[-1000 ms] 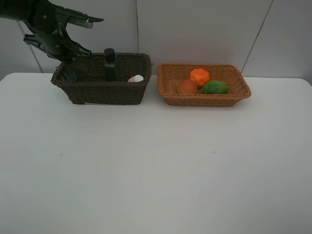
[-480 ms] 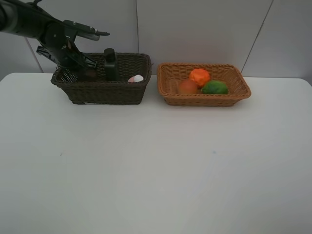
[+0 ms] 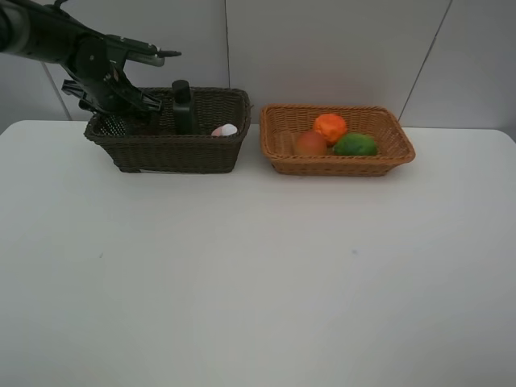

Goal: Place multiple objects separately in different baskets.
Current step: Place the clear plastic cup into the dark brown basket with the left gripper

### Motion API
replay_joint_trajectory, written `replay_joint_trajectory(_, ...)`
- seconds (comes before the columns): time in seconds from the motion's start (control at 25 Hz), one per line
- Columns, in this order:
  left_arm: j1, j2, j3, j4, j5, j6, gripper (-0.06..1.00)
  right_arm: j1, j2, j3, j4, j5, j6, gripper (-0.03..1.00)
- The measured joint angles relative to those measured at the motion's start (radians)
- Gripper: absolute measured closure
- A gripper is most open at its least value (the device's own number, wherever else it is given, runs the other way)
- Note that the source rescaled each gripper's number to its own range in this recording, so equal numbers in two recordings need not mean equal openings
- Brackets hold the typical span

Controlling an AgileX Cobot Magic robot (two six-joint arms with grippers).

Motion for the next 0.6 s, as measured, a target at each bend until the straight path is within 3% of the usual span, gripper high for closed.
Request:
replay_joint_trajectory(0.28, 0.000, -0.110, 0.000, -0.073, 0.100, 0.010, -0.02, 0.000, 0.000, 0.000, 0.000, 0.000, 0.000, 0.01)
replay_joint_trajectory(0.6, 0.000, -0.359, 0.101, -0.268, 0.302, 0.187, -0.02, 0.000, 0.000, 0.000, 0.000, 0.000, 0.000, 0.01)
